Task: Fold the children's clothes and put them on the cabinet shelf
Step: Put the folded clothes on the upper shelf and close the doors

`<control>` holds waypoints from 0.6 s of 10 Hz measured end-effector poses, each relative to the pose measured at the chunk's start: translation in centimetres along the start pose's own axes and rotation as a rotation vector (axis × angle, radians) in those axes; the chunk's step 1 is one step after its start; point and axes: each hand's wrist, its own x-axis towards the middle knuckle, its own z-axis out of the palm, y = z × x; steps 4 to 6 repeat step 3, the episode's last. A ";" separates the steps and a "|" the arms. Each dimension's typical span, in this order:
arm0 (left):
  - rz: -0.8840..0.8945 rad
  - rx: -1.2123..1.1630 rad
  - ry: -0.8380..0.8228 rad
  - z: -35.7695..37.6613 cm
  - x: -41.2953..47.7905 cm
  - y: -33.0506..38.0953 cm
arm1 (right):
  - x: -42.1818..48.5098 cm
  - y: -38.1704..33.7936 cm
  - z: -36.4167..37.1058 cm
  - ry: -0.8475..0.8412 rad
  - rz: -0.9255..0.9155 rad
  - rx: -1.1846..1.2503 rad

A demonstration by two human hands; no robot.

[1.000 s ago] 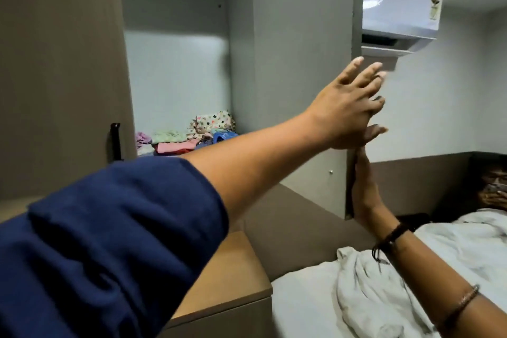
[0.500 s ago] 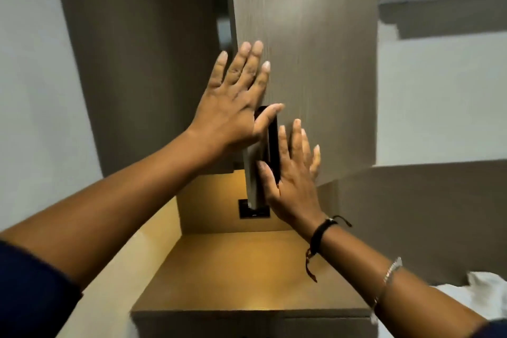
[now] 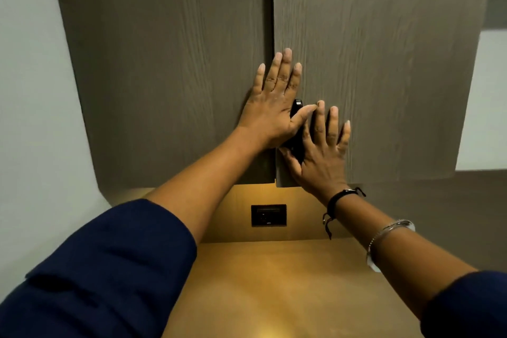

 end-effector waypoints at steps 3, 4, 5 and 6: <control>-0.033 -0.039 -0.138 -1.4 0.8 -0.1 | -0.3 0.5 -5.6 -0.218 -0.021 0.215; -0.033 -0.039 -0.138 -1.4 0.8 -0.1 | -0.3 0.5 -5.6 -0.218 -0.021 0.215; -0.033 -0.039 -0.138 -1.4 0.8 -0.1 | -0.3 0.5 -5.6 -0.218 -0.021 0.215; -0.033 -0.039 -0.138 -1.4 0.8 -0.1 | -0.3 0.5 -5.6 -0.218 -0.021 0.215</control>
